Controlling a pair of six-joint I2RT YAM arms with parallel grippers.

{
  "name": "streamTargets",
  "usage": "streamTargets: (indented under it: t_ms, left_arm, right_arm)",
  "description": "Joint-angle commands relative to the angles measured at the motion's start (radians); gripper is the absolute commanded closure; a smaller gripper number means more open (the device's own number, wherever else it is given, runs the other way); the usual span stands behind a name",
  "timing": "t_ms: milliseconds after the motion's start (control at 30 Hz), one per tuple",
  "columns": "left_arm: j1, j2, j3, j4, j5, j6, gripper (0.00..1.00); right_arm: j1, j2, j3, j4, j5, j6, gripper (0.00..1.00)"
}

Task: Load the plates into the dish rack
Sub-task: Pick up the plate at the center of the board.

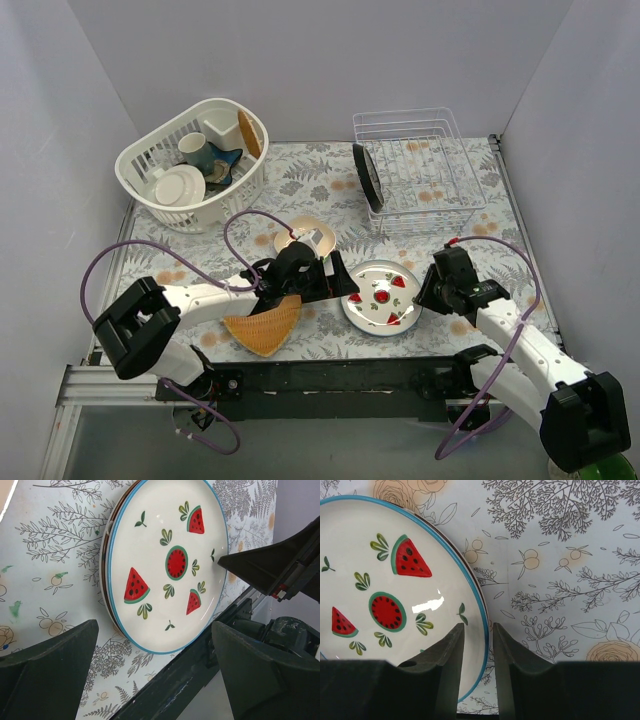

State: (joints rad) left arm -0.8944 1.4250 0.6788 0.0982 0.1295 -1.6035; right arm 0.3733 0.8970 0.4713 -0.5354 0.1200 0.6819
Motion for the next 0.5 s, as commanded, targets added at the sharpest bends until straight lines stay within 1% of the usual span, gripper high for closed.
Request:
streamTargets:
  t_ms: [0, 67, 100, 267, 367, 400, 433, 467]
  left_arm:
    - [-0.009, 0.005, 0.031, 0.012, -0.018, 0.005, 0.04]
    - [-0.014, 0.008, 0.03, 0.015, -0.018, 0.004, 0.04]
    - [-0.014, 0.008, 0.031, 0.015, -0.019, 0.005, 0.03]
    - [-0.02, 0.006, 0.028, 0.018, -0.025, -0.001, 0.04]
    - [-0.021, 0.003, 0.022, 0.02, -0.025, -0.007, 0.04]
    - [-0.021, 0.002, 0.021, 0.021, -0.025, -0.007, 0.04]
    - [-0.021, 0.002, 0.019, 0.02, -0.027, -0.009, 0.04]
    - [-0.021, 0.002, 0.018, 0.021, -0.027, -0.009, 0.04]
  right_arm:
    - [-0.007, -0.021, -0.028, 0.043, -0.026, 0.018, 0.67]
    - [-0.008, -0.029, -0.043, 0.052, -0.036, 0.024, 0.72]
    - [-0.007, -0.036, -0.051, 0.055, -0.04, 0.028, 0.72]
    - [-0.007, -0.043, -0.08, 0.063, -0.056, 0.036, 0.72]
    - [-0.007, -0.052, -0.089, 0.06, -0.056, 0.038, 0.85]
    - [-0.007, -0.059, -0.091, 0.057, -0.053, 0.039, 0.93]
    - [-0.008, -0.063, -0.089, 0.055, -0.051, 0.041, 0.97]
    - [-0.007, -0.067, -0.088, 0.051, -0.046, 0.042, 0.99]
